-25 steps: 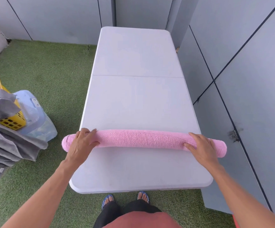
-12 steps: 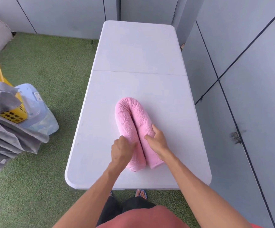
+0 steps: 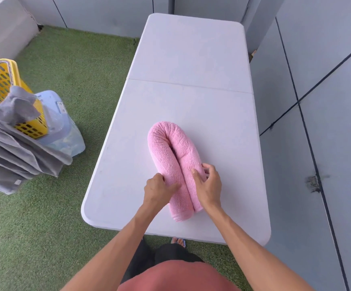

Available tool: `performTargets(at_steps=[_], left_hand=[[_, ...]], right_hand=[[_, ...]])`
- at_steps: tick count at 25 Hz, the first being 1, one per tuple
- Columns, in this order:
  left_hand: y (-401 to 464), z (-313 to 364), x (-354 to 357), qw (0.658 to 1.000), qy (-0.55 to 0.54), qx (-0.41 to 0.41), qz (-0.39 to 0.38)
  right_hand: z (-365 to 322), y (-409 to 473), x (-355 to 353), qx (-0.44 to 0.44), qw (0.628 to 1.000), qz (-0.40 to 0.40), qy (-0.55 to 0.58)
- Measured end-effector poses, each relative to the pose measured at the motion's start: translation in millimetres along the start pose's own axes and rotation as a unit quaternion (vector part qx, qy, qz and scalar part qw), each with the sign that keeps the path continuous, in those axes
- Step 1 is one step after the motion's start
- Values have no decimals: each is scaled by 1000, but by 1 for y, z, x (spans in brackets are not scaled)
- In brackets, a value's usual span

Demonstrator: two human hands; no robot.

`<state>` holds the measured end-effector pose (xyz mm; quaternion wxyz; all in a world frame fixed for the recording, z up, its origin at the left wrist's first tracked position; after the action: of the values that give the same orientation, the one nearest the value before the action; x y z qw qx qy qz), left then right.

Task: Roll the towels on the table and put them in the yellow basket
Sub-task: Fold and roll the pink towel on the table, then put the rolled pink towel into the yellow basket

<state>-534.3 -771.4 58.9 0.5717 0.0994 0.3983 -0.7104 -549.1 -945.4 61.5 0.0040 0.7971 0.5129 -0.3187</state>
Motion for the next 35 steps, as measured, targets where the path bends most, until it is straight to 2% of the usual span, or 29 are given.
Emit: performTargets(at_steps=[1,3,5,6,8,12,14,17,20,22,27,31,35], left_hand=[[0,0,-1,1000,-6,-4,1],[2,4,-6,999,-25,-23,-5],[10,4,-12,997,-40,-44,-55],[15,5,-14,994,-44,-51,-89],[22,6,-19,989,-41,-56,-133],[31,4,-29,988,17,-15,-151],[36,-12,-48,989,30,-1,-142],[43,-48,-93,994,63,15,-90],[47,-107,-172,985,151,58,64],[48,-157,-234,969,195,86,128],[51,-286,-384,960,209,64,176],[69,-354,-484,956,190,31,222],[105,-402,-561,949,175,25,263]], right_hand=[[2,-5,-1,2,1000,-14,-23],[1,-23,2,-3,984,-85,-154],[-2,-38,10,-3,945,-147,-291],[-3,-42,15,5,932,-162,-325],[-5,-43,26,21,923,-141,-359],[-16,-48,49,-24,911,19,-412],[-28,-49,65,-39,915,25,-400],[-57,-48,109,-34,927,8,-374],[-100,-72,187,-53,931,-8,-361],[-129,-92,243,-54,937,-27,-343],[-198,-129,382,-41,962,-113,-246],[-256,-149,485,-54,956,-181,-224],[-322,-137,575,-113,947,-203,-222]])
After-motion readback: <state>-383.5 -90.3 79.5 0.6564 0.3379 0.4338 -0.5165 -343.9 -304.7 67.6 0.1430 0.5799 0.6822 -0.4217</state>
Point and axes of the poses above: each hand's wrist, its own y-axis towards the middle knuckle, its own x-axis out of the palm, z = x × y, the point moved 4 cm from there along y, towards the middle knuckle, and after that the axes turned 8 degrees about x, right-handed, at the moved point
